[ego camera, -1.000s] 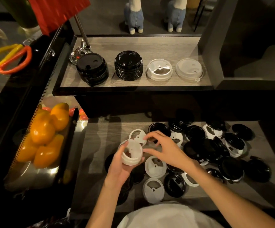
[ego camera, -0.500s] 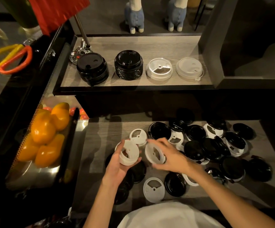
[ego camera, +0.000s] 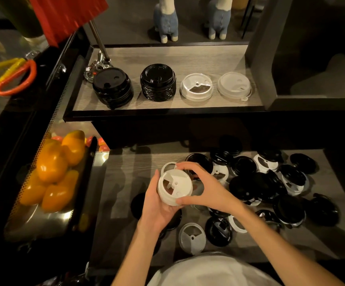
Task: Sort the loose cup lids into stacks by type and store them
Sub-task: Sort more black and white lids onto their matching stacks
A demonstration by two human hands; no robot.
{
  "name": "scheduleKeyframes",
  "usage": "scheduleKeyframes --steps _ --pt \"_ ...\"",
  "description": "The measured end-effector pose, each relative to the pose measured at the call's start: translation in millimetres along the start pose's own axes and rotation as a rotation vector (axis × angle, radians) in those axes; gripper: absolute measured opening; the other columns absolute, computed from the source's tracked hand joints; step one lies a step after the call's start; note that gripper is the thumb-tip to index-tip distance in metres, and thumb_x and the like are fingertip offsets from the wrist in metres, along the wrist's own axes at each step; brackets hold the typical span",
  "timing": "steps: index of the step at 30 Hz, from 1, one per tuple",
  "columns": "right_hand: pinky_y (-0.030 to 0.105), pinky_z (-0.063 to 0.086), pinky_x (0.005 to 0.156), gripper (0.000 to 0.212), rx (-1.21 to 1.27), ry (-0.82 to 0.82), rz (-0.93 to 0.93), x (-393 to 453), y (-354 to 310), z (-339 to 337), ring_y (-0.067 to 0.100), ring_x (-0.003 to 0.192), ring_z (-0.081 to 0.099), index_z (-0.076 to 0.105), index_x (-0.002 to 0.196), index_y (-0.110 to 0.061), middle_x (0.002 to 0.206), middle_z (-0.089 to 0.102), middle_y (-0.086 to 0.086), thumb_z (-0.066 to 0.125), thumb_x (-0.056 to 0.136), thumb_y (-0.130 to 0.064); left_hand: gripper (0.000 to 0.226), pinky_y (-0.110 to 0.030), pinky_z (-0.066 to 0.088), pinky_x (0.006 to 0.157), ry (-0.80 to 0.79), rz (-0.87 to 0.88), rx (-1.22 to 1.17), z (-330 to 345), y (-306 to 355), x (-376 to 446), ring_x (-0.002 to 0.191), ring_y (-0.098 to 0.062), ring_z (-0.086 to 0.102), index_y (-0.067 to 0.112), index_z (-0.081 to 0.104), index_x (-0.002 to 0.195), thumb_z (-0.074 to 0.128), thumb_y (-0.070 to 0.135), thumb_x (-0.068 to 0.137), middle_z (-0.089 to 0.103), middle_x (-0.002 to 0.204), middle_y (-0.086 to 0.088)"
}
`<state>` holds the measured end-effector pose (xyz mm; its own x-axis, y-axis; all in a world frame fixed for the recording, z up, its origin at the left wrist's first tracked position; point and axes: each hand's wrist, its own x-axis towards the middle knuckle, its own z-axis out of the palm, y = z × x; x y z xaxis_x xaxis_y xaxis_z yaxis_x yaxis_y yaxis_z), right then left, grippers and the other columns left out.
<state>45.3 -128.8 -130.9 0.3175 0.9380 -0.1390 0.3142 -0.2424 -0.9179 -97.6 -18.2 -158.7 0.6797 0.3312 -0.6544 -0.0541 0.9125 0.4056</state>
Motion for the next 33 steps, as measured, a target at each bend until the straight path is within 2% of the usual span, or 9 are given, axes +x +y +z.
scheduleKeyframes --steps 2,6,11,14,17,19,25,30,33 --pt "0.034 0.037 0.12 0.079 -0.035 -0.018 -0.026 -0.6 3.1 -3.6 0.004 0.143 0.041 0.053 0.142 -0.034 0.149 0.045 -0.02 0.093 0.075 -0.036 0.064 -0.053 0.05 0.096 0.0 -0.006 0.011 -0.2 2.3 -0.8 0.116 -0.039 0.066 0.008 0.07 0.128 0.046 0.06 0.098 0.067 0.132 -0.023" --pt "0.018 0.032 0.118 0.079 -0.09 -0.067 -0.081 2.7 2.2 -9.8 0.003 0.145 0.038 0.054 0.145 -0.031 0.15 0.044 -0.019 0.093 0.076 -0.033 0.063 -0.051 0.058 0.08 -0.004 -0.029 0.06 2.5 7.9 -4.6 0.104 -0.037 0.072 0.009 0.065 0.133 0.037 0.058 0.104 0.069 0.127 -0.023" --pt "0.015 0.029 0.118 0.08 -0.133 -0.131 -0.074 8.5 1.6 -18.1 0.0 0.145 0.037 0.051 0.149 -0.033 0.151 0.043 -0.021 0.09 0.079 -0.034 0.064 -0.054 0.06 0.077 -0.04 -0.039 0.042 9.7 11.4 -10.3 0.101 -0.041 0.073 0.011 0.065 0.131 0.036 0.06 0.104 0.069 0.127 -0.023" --pt "0.02 0.031 0.12 0.079 -0.143 -0.165 -0.049 10.1 0.0 -21.7 -0.001 0.145 0.037 0.049 0.15 -0.037 0.151 0.043 -0.023 0.089 0.081 -0.035 0.064 -0.056 0.06 0.077 -0.038 -0.027 0.077 12.2 14.0 -12.4 0.102 -0.041 0.073 0.011 0.065 0.132 0.037 0.06 0.104 0.07 0.127 -0.023" --pt "0.033 0.034 0.122 0.081 -0.154 -0.165 -0.053 9.8 -2.4 -23.5 0.002 0.145 0.039 0.047 0.151 -0.039 0.15 0.045 -0.02 0.088 0.082 -0.037 0.062 -0.057 0.057 0.086 -0.023 0.02 0.15 17.5 16.7 -14.9 0.107 -0.04 0.072 0.011 0.065 0.134 0.04 0.06 0.103 0.07 0.127 -0.021" --pt "0.035 0.035 0.122 0.083 -0.197 -0.165 -0.059 9.9 -7.8 -28.4 0.002 0.144 0.039 0.044 0.152 -0.042 0.15 0.045 -0.02 0.087 0.081 -0.042 0.061 -0.055 0.056 0.092 -0.002 0.065 0.217 22.9 19.3 -16.4 0.111 -0.034 0.072 0.011 0.066 0.133 0.045 0.059 0.101 0.072 0.125 -0.018" --pt "0.034 0.049 0.109 0.094 -0.285 0.024 -0.076 11.6 -48.4 -46.8 0.0 0.128 0.051 0.041 0.149 -0.047 0.14 0.046 -0.026 0.087 0.069 -0.063 0.059 -0.036 0.059 0.084 -0.066 0.2 0.348 63.3 36.5 -23.1 0.116 -0.025 0.07 0.016 0.066 0.133 0.042 0.059 0.101 0.072 0.126 -0.013" --pt "0.033 0.051 0.107 0.09 -0.354 0.122 -0.144 27.9 -86.2 -79.5 -0.002 0.125 0.053 0.043 0.147 -0.048 0.136 0.053 -0.024 0.087 0.07 -0.063 0.067 -0.032 0.061 0.08 -0.174 0.297 0.374 114.6 62.1 -24.0 0.112 -0.025 0.071 0.01 0.062 0.135 0.035 0.061 0.103 0.074 0.12 -0.014" --pt "0.023 0.052 0.1 0.084 -0.347 0.1 -0.166 45.6 -117.9 -114.3 -0.005 0.119 0.058 0.05 0.143 -0.042 0.13 0.061 -0.025 0.09 0.071 -0.054 0.065 -0.04 0.059 0.092 -0.256 0.382 0.461 140.6 84.7 -21.9 0.114 -0.023 0.071 0.018 0.066 0.132 0.025 0.061 0.105 0.075 0.12 -0.009"
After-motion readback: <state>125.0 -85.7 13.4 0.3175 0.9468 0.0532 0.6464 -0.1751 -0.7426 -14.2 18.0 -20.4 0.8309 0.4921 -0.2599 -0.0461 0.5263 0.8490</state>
